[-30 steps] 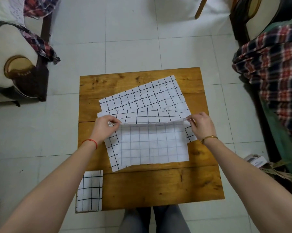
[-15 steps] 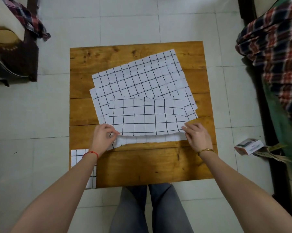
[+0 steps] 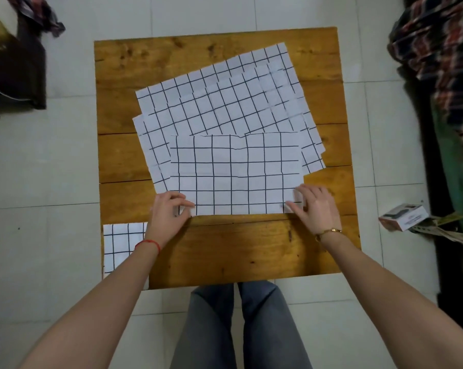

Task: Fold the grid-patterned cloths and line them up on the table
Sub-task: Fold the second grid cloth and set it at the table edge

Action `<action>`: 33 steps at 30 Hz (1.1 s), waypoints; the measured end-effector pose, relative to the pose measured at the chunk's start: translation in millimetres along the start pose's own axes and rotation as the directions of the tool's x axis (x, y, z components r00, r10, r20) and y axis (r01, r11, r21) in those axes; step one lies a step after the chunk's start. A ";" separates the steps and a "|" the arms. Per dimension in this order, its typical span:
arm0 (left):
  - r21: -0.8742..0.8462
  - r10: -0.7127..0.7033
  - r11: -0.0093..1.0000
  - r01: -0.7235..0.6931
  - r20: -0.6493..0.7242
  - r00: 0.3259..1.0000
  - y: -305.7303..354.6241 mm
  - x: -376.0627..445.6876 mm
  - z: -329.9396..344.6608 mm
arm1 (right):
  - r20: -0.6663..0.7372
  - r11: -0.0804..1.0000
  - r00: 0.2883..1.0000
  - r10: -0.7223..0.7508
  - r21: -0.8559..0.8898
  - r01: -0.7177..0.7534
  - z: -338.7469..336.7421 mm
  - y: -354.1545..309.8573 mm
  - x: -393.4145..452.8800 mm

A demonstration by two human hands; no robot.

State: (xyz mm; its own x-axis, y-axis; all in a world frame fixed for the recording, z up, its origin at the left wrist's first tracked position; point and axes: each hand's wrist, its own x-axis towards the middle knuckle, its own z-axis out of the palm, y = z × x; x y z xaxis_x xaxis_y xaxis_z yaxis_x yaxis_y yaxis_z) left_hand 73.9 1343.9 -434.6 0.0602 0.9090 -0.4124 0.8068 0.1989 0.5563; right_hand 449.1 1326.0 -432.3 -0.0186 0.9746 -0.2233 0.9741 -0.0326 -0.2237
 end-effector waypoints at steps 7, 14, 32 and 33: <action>-0.011 0.092 0.995 -0.098 -0.244 0.965 19.7 72.6 -26.0 | -0.156 0.951 0.965 0.211 0.260 -0.166 -23.8 -20.3 88.2; 0.106 0.145 0.986 -0.128 -0.171 0.975 45.0 140.9 -42.3 | -0.046 0.970 0.988 0.150 0.201 -0.137 -23.7 -26.5 156.6; 0.202 0.080 0.976 -0.086 0.041 0.996 44.2 185.7 -40.2 | 0.069 0.981 0.984 0.162 0.095 -0.168 -19.9 -11.0 200.6; 0.198 0.076 0.977 -0.083 0.042 0.996 44.0 186.8 -41.0 | 0.078 0.981 0.983 0.163 0.096 -0.171 -20.6 -10.2 201.7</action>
State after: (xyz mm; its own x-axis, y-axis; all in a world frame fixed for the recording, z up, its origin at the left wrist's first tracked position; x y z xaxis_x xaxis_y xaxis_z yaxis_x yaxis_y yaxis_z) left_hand 96.5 1537.5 -457.6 0.1456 0.9054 -0.3989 0.8995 0.0467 0.4343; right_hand 440.0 1527.5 -455.6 0.1232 0.9358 -0.3304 0.9368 -0.2195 -0.2723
